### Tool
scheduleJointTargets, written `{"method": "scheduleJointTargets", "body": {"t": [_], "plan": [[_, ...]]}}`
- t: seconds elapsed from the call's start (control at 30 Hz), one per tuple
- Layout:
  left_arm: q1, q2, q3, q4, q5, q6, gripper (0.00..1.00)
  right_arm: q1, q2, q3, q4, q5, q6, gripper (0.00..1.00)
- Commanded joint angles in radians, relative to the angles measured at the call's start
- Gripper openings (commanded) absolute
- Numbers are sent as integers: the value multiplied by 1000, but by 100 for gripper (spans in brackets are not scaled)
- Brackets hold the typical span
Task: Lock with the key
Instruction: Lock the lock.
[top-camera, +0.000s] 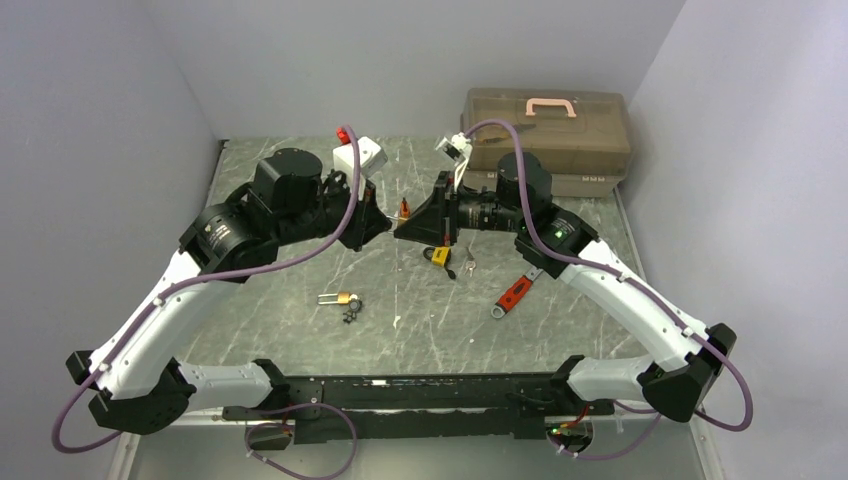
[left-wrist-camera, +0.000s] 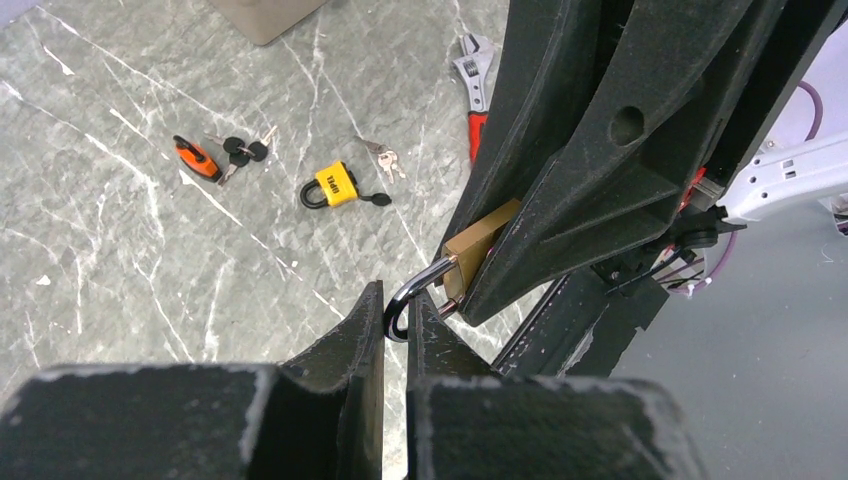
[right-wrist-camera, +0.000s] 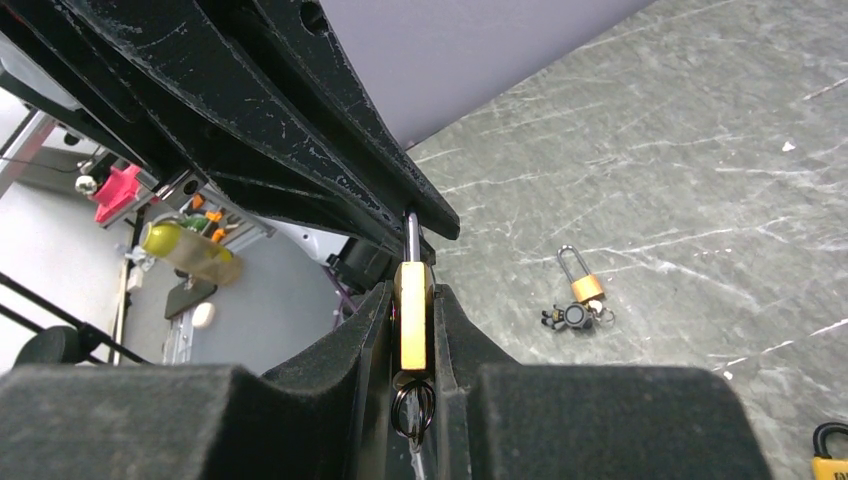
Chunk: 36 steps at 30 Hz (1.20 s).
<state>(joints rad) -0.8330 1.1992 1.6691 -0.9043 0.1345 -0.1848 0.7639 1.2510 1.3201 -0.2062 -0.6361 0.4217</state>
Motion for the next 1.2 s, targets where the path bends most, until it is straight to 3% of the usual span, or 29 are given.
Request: {"method": "scheduleJointTargets", "body": {"t": [0.0, 0.4, 0.6, 0.67, 0.73, 0.8, 0.87, 0.97, 1.17], "plan": [[-131, 37, 9, 268, 525, -121, 0, 43, 109, 60, 209, 184, -27, 0], [-156, 76, 0, 375, 546, -174, 0, 63, 203, 134, 172, 251, -17, 0], [-108, -1, -20, 304, 329, -131, 0, 36, 171, 64, 198, 208, -20, 1], [-54, -52, -63, 294, 269, -120, 0, -9, 143, 1, 260, 138, 6, 20], [28, -94, -104, 288, 300, -118, 0, -65, 97, -96, 355, 43, 46, 49], [80, -126, -124, 278, 328, -106, 0, -123, 41, -197, 457, -45, 83, 67], [106, -140, -121, 241, 324, -84, 0, -174, -9, -288, 570, -144, 132, 79], [137, -147, -115, 215, 333, -70, 0, -231, -65, -384, 712, -225, 200, 88], [167, -137, -98, 203, 366, -78, 0, -285, -66, -478, 1017, -329, 403, 88]]}}
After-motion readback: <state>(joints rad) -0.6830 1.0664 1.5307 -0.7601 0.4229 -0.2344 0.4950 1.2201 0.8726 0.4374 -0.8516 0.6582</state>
